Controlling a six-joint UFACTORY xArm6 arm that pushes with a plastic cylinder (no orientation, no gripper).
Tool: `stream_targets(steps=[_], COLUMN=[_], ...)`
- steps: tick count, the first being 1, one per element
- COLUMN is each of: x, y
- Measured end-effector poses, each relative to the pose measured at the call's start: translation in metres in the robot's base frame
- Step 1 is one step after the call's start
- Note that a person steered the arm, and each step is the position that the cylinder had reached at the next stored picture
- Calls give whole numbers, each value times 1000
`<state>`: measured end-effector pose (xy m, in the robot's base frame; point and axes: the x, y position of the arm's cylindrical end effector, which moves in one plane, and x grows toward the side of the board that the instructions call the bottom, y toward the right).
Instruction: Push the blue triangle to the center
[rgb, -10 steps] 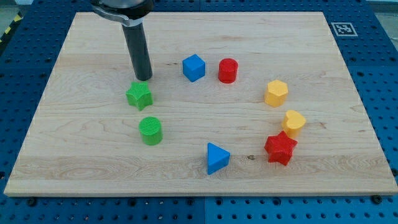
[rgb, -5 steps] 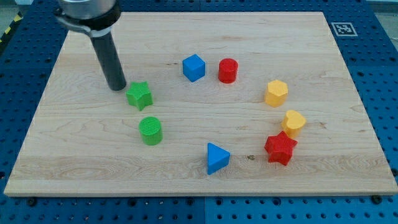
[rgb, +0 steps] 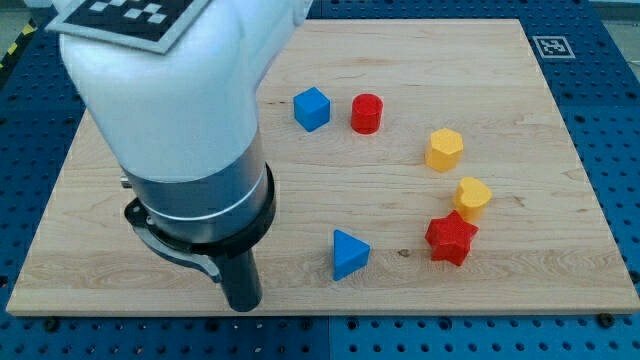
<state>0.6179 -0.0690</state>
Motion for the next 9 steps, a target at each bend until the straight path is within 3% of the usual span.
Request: stream_targets(steps=[1,2,4,6,9], x=[-5,-6,-15,-55,-55], y=[79,98,88,86,120])
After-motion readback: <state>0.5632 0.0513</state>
